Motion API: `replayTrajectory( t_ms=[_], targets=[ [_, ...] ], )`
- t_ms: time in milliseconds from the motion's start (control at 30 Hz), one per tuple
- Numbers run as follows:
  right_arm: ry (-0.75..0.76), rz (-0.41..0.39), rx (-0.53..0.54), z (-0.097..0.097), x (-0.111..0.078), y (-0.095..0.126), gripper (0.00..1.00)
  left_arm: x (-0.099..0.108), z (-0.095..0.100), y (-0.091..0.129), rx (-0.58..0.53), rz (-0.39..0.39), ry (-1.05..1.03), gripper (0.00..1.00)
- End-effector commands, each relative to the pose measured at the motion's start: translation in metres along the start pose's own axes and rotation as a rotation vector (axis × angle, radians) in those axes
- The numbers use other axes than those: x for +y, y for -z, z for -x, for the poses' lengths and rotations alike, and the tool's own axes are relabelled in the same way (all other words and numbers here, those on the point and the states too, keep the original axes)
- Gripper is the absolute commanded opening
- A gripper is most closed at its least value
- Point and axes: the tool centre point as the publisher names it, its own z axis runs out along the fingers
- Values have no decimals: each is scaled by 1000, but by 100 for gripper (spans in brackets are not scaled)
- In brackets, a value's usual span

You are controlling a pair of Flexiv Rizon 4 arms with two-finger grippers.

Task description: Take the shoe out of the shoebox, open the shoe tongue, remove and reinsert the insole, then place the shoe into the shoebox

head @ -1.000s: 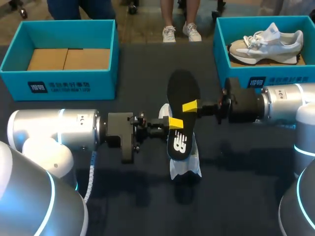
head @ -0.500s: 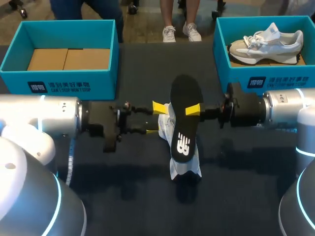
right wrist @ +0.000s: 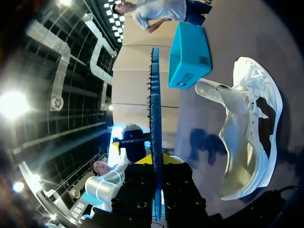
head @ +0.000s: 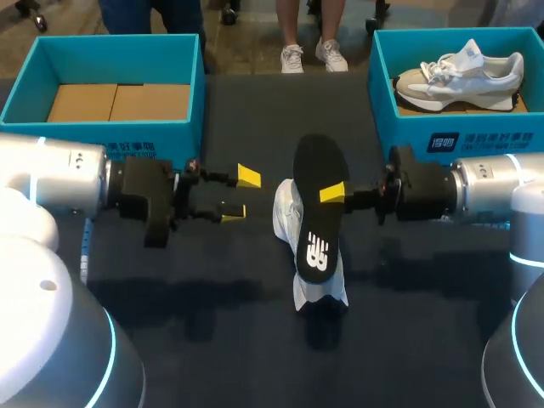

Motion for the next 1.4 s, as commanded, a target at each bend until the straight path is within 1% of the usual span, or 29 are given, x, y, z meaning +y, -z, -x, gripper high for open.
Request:
replayTrajectory(
  t_ms=[33,167,200,267,300,433,500,700,733,800,1000,1200,1367,1400],
  targets=[
    [-4,7,5,7,-3,-4,0,8,21,9,125,-52,31,100],
    [-7,10,9,11,-4,-5,0,12,28,8,185,-70,54,100],
    [-9,10,10,13,-5,-6,0,13,31,7,215,-73,64,100],
    [-10,9,10,13,-5,-7,0,14,32,6,225,-77,53,100],
    [-10,4,5,13,-5,-8,0,16,36,5,284,-90,59,100],
    [-11,0,-1,14,-5,-9,0,15,42,5,377,-114,77,100],
    [-10,-3,-6,14,-5,-10,0,14,47,4,453,-132,85,100],
    [-13,-11,-16,16,-6,-12,0,9,54,5,658,-173,162,100],
    [-14,-12,-18,17,-7,-13,0,8,55,5,676,-183,162,100],
    [-16,-15,-18,18,-7,-13,0,8,58,3,707,-179,176,100],
    [-18,-20,-20,20,-9,-14,0,11,62,-4,815,-203,133,100],
    [-22,-22,-24,23,-12,-16,0,12,68,-10,938,-213,114,100],
    [-22,-24,-25,25,-12,-18,0,17,71,-19,1020,-201,86,100],
    [-21,-25,-24,25,-12,-19,0,17,71,-20,1043,-215,80,100]
  ],
)
